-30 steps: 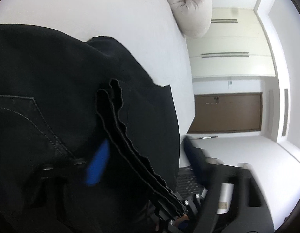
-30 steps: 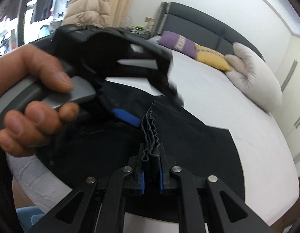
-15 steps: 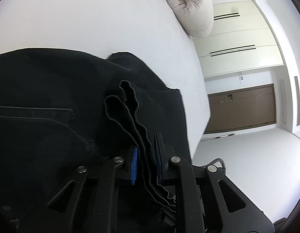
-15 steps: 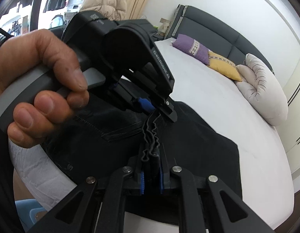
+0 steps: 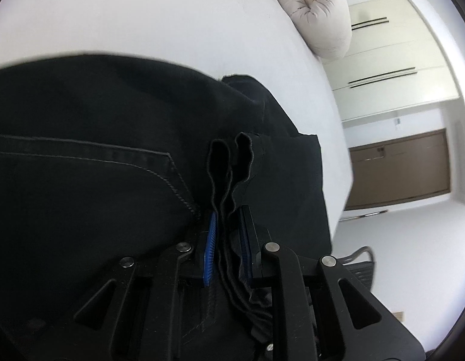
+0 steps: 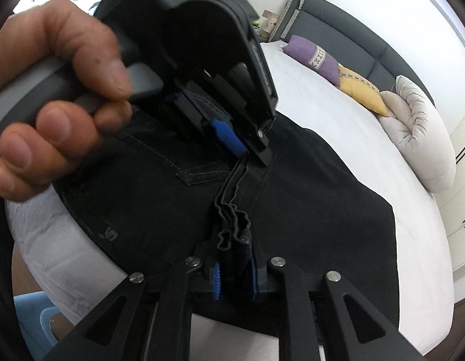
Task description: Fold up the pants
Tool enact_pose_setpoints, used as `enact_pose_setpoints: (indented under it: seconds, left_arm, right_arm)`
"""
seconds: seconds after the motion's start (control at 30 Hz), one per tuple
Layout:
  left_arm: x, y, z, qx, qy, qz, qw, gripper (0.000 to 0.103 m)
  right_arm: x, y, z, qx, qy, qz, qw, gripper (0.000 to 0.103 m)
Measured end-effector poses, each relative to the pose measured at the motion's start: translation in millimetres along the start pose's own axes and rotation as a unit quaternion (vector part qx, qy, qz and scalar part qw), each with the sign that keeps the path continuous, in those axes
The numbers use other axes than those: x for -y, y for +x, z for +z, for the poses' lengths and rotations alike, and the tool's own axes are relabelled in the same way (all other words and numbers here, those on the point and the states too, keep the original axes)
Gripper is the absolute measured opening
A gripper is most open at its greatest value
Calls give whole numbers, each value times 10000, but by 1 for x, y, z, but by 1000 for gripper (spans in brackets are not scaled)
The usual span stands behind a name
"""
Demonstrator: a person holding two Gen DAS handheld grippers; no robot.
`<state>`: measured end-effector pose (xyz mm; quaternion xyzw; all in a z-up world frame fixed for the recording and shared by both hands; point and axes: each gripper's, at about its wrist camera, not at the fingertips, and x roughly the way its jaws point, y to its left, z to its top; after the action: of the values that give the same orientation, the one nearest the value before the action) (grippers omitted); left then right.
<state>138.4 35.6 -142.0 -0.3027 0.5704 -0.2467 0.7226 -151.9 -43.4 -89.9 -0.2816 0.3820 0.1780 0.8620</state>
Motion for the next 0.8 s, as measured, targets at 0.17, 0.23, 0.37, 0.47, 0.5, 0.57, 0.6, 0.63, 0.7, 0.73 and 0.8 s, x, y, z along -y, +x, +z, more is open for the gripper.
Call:
enact_pose_setpoints:
  seconds: [0.17,0.23,0.37,0.47,0.5,0.57,0.6,0.63,0.7,0.73,0.8]
  left_arm:
    - [30,-14,0,338,379,436,9978,14]
    - [50,-12,-2,347,697,418,9961,14]
    - [77,5,-8,176,1236,265,9918,15]
    - [83,35,-19,-130,1396,489,9889,15]
    - [81,44,-22,-219,1384,578,9884,14]
    - [71,50,-29,-183,1325,482,9898,14]
    - [67,49,-31,-99,1361,369,9900,14]
    - [65,49,-33,-72,1424,335,9892,14]
    - [60,47,-33,-79,1399,272,9898,14]
    - [57,47,-31,-100,1321,221,9909,14]
    - [52,46,-29,-134,1231,132,9922,14]
  right_arm:
    - [18,-16,-6,28,124,129,9998,71]
    - [37,-32,-12,68,350,681,9970,71]
    - [116,-38,-34,-176,2032,2336,9507,13]
    - [202,-17,-57,-146,3224,3164,8920,14]
    - [221,-10,-60,-127,3366,3296,8820,14]
    - [256,9,-65,-127,3644,3518,8621,14]
    - [272,23,-64,-183,3777,3681,8494,14]
    - [287,36,-62,-190,3895,3637,8459,14]
    - [315,69,-58,-246,4177,3796,8251,14]
    - [325,84,-56,-257,4320,3807,8172,14]
    - [342,112,-51,-374,4501,3809,8068,14]
